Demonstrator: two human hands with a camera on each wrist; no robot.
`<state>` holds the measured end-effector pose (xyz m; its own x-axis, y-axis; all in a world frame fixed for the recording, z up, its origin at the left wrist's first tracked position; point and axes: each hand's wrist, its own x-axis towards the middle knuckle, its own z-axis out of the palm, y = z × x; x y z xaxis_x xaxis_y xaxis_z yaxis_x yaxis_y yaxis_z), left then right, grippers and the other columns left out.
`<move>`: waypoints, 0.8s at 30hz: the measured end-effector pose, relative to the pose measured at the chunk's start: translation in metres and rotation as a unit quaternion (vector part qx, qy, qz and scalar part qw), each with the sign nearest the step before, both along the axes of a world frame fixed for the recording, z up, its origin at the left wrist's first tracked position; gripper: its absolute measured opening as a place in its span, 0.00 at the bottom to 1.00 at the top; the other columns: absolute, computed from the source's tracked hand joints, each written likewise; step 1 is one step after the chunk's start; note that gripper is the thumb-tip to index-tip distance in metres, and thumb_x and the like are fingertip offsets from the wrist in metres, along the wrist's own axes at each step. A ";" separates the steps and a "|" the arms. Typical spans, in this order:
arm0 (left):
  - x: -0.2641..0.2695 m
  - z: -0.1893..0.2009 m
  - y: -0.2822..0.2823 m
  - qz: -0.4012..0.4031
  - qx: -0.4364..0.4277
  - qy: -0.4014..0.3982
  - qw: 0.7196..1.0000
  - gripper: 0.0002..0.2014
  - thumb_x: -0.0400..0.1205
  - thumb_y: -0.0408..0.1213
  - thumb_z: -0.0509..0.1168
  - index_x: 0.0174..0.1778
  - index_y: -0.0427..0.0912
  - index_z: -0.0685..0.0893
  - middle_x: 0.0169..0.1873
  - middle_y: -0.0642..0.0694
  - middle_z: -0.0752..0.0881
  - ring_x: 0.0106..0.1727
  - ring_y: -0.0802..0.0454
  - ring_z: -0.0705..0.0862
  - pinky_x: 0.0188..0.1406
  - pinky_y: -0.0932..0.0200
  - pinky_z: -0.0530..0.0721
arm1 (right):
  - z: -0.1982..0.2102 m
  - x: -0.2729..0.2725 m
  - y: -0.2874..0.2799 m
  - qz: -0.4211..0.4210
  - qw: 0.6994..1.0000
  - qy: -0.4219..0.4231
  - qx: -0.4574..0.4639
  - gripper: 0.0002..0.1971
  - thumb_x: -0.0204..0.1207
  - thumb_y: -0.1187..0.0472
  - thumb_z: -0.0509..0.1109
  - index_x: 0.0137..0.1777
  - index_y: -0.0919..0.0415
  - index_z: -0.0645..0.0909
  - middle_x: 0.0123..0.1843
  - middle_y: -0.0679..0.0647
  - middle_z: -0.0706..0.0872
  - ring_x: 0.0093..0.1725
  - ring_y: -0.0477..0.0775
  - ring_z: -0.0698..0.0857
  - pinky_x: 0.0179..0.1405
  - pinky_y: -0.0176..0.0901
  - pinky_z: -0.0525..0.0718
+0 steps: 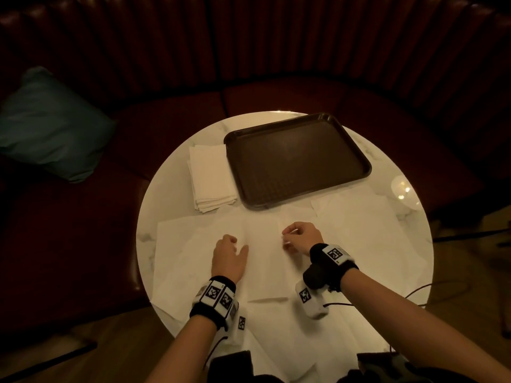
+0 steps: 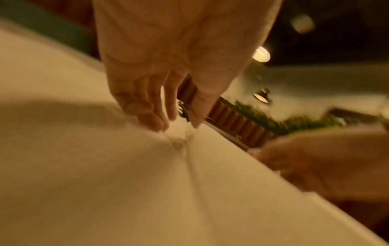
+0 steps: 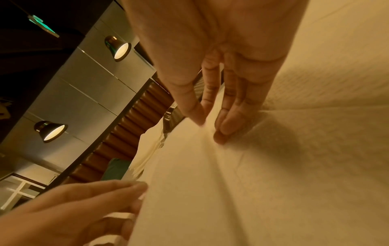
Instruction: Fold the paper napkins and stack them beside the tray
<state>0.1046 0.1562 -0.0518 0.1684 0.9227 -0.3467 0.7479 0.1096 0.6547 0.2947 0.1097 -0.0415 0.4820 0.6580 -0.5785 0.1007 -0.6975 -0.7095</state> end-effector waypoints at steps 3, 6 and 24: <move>0.006 -0.005 0.000 -0.059 -0.005 0.063 0.996 0.21 0.80 0.51 0.68 0.61 0.39 0.78 0.57 0.42 0.80 0.60 0.44 0.79 0.58 0.51 0.79 | -0.003 -0.002 0.001 -0.034 0.999 0.026 0.023 0.06 0.76 0.59 0.74 0.40 0.60 0.82 0.42 0.63 0.89 0.34 0.59 0.88 0.43 0.50 0.89; 0.012 -0.006 0.000 -0.072 -0.010 0.107 0.992 0.19 0.78 0.53 0.69 0.56 0.44 0.79 0.57 0.46 0.80 0.61 0.46 0.79 0.57 0.51 0.80 | -0.005 -0.005 0.001 -0.013 1.000 0.013 0.025 0.11 0.70 0.55 0.80 0.44 0.61 0.84 0.39 0.57 0.88 0.35 0.55 0.87 0.42 0.48 0.89; -0.005 0.054 0.037 0.082 -0.087 -0.382 0.916 0.22 0.75 0.23 0.72 0.59 0.42 0.71 0.45 0.39 0.90 0.40 0.45 0.90 0.31 0.57 0.85 | 0.037 -0.009 0.033 0.004 0.977 0.090 0.195 0.19 0.63 0.66 0.84 0.48 0.57 0.77 0.51 0.55 0.84 0.44 0.56 0.86 0.43 0.45 0.87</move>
